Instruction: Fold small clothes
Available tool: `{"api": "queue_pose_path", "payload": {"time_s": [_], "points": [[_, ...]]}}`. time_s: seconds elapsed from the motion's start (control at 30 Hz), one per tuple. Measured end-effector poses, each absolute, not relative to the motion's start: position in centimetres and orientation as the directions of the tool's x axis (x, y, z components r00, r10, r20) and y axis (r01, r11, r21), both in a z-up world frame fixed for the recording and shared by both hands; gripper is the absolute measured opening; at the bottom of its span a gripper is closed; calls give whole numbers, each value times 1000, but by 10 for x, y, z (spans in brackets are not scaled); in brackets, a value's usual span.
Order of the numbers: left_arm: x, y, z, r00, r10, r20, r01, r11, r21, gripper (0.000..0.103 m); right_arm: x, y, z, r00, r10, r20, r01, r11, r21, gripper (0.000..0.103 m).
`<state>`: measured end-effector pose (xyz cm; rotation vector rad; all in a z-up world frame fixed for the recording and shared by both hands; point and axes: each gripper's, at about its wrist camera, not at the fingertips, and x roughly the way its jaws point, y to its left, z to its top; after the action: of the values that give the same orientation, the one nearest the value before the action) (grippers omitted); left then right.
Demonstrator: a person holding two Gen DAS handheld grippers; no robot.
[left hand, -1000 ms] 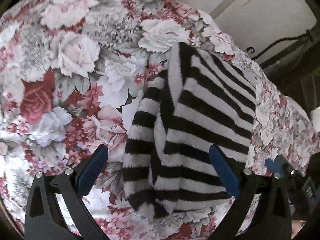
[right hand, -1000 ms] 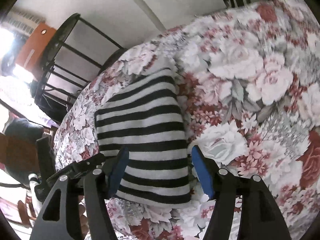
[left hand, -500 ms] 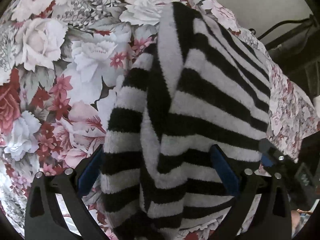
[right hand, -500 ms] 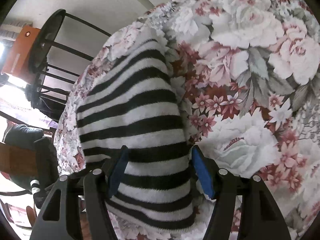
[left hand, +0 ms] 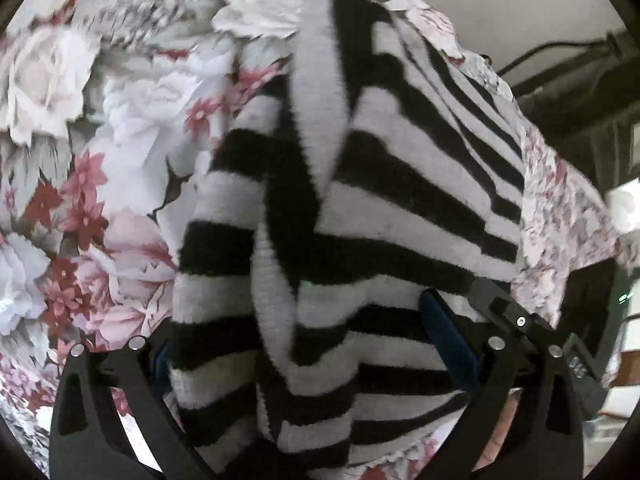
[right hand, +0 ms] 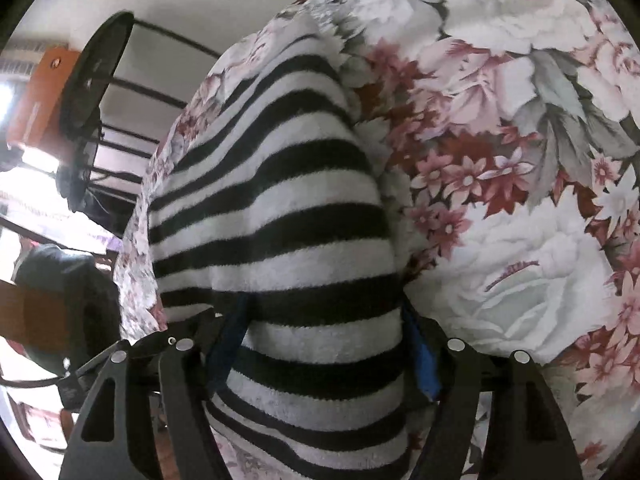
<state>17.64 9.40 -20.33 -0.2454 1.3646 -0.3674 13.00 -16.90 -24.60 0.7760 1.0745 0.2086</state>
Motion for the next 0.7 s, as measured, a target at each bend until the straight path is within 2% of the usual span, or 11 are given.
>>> {"api": "queue_pose_path", "payload": {"time_s": [0.07,0.27,0.4,0.53,0.7], "points": [[176,91,-206,173,-379,-909,125,924,-361,99,130,-169,-247,483,504,-716,206,729,653,66],[179,93,-206,185,-387,-903,119,921,-371,96,131,-166,-248,482,497,-721,200,739,643,64],[176,80,-193,204,-404,-892,173,912,-373,66,131,-166,-246,482,483,-731,198,753,628,56],[175,78,-189,213,-407,-888,174,911,-375,61,129,-162,-236,492,462,-738,187,772,608,45],[166,86,-168,264,-399,-878,176,915,-363,43,126,-155,-210,529,437,-727,147,796,586,42]]}}
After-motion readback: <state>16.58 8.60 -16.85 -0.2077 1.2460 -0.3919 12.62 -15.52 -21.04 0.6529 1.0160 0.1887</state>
